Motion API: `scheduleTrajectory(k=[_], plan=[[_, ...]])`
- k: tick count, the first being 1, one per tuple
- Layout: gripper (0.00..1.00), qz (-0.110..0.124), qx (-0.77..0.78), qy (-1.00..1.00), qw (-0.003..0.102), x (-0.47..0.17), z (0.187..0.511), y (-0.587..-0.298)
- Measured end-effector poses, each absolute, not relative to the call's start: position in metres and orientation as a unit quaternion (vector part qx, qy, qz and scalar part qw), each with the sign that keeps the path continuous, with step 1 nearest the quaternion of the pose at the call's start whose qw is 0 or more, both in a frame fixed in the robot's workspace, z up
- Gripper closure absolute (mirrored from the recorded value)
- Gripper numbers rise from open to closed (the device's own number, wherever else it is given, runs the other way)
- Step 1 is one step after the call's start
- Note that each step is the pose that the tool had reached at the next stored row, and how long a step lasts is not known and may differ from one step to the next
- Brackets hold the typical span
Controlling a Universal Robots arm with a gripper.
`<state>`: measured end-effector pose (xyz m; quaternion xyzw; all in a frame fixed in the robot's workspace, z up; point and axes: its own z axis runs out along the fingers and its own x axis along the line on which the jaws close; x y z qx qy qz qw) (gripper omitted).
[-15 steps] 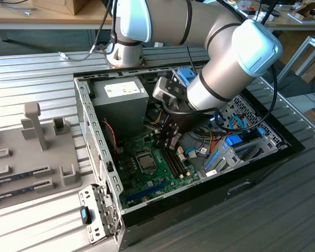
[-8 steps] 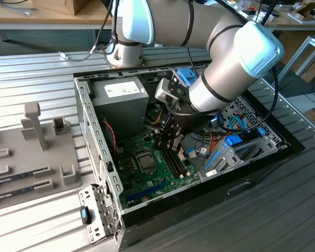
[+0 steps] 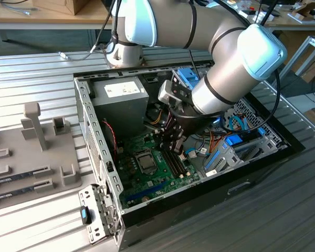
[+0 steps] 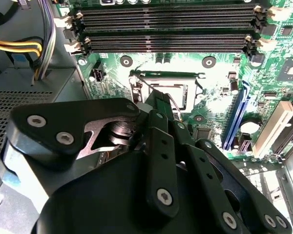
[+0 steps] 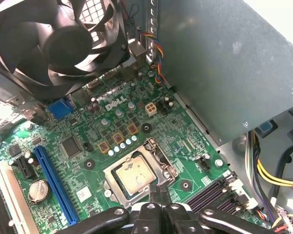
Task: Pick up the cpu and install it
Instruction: 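Install the first cpu locking lever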
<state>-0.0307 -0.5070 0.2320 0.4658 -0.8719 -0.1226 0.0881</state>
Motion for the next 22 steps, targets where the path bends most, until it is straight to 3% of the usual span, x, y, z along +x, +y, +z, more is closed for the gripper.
scheduleTrajectory(k=[22], plan=[[0.89,-0.119,0.469,-0.87,0.09,-0.029,0.216,-0.513]])
